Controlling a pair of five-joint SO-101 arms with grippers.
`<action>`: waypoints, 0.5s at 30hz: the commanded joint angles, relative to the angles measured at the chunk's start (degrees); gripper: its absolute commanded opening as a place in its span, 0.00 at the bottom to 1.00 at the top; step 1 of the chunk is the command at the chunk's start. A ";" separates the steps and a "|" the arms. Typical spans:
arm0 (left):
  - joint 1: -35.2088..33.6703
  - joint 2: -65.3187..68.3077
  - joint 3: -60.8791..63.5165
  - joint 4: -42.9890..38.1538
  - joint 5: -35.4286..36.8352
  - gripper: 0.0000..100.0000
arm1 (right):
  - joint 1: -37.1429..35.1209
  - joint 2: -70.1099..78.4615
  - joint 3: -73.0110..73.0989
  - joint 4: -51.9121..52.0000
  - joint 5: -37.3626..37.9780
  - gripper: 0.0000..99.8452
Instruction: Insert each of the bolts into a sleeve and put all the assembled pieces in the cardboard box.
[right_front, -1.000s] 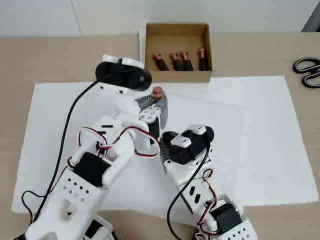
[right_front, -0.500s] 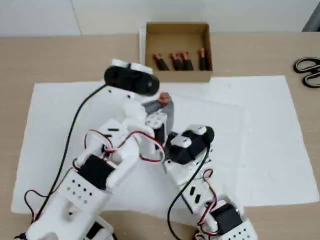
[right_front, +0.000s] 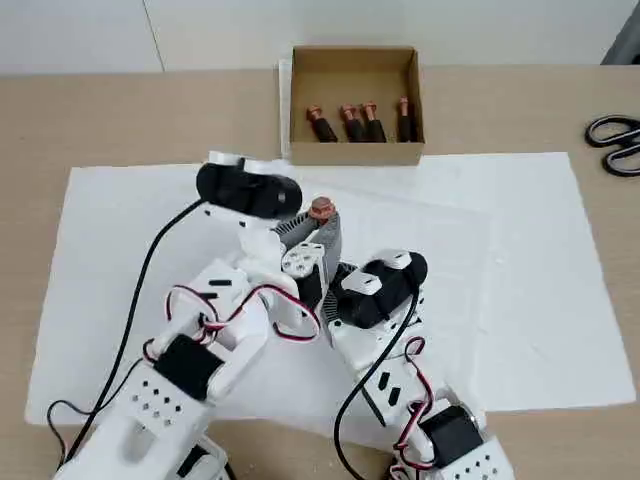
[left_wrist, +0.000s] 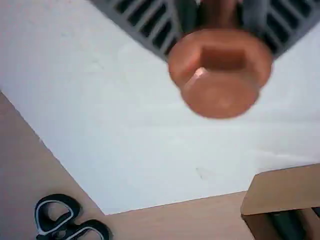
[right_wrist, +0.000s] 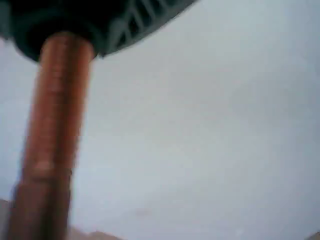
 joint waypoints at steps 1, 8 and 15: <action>-0.35 -2.02 -0.22 -1.58 0.35 0.01 | 0.04 -0.75 -0.35 -1.36 -0.88 0.00; 0.00 -1.67 2.51 -1.85 0.62 0.01 | 0.04 -0.75 -0.35 -1.36 -0.88 0.00; 0.00 -1.67 2.59 -1.85 0.70 0.01 | 0.04 -0.75 -0.35 -1.36 -0.88 0.00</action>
